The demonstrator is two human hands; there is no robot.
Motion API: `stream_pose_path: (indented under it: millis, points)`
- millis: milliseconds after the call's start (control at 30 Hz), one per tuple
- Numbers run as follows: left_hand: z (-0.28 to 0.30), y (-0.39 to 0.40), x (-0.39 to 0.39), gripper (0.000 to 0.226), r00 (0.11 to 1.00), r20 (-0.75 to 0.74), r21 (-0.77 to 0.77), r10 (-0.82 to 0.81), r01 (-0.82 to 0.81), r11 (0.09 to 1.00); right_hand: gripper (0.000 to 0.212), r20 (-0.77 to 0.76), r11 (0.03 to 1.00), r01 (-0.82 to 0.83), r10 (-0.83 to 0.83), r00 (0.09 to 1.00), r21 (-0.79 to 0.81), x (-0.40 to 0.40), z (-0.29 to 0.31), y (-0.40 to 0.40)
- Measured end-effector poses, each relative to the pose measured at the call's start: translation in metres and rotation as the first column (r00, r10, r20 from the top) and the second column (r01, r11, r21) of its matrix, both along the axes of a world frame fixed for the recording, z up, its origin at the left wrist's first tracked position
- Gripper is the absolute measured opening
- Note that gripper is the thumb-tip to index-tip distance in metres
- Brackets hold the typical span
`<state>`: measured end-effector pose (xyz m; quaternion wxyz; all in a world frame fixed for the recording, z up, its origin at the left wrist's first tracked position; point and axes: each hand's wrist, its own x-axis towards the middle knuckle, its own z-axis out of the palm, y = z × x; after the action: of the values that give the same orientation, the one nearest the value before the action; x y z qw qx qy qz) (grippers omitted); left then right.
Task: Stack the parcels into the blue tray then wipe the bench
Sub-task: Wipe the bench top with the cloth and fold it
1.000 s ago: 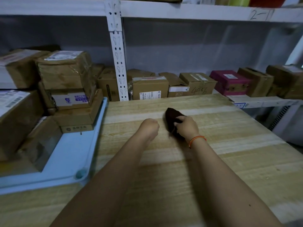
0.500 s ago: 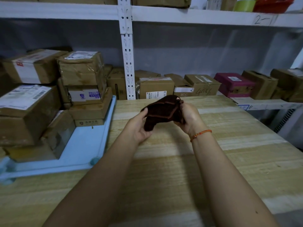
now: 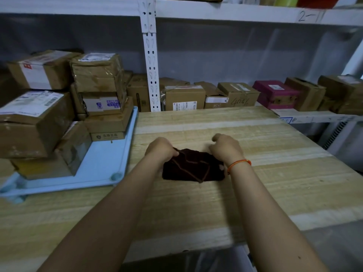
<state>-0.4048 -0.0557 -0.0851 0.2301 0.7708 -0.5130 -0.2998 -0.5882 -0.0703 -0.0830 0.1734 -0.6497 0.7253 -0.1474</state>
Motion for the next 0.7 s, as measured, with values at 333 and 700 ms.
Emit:
stream_pose_path:
  millis: [333,700]
  points:
    - [0.027,0.021,0.019,0.019,0.981,-0.098,-0.339,0.164,-0.188,0.922,0.063,-0.393,0.844,-0.517,0.528,0.753,0.143,0.051,-0.041,0.026]
    - [0.044,0.044,0.054,0.019,0.930,-0.300,-0.462,0.211,-0.335,0.821,0.039,-0.140,0.727,-0.671,0.657,0.741,-0.142,0.103,-0.019,0.092]
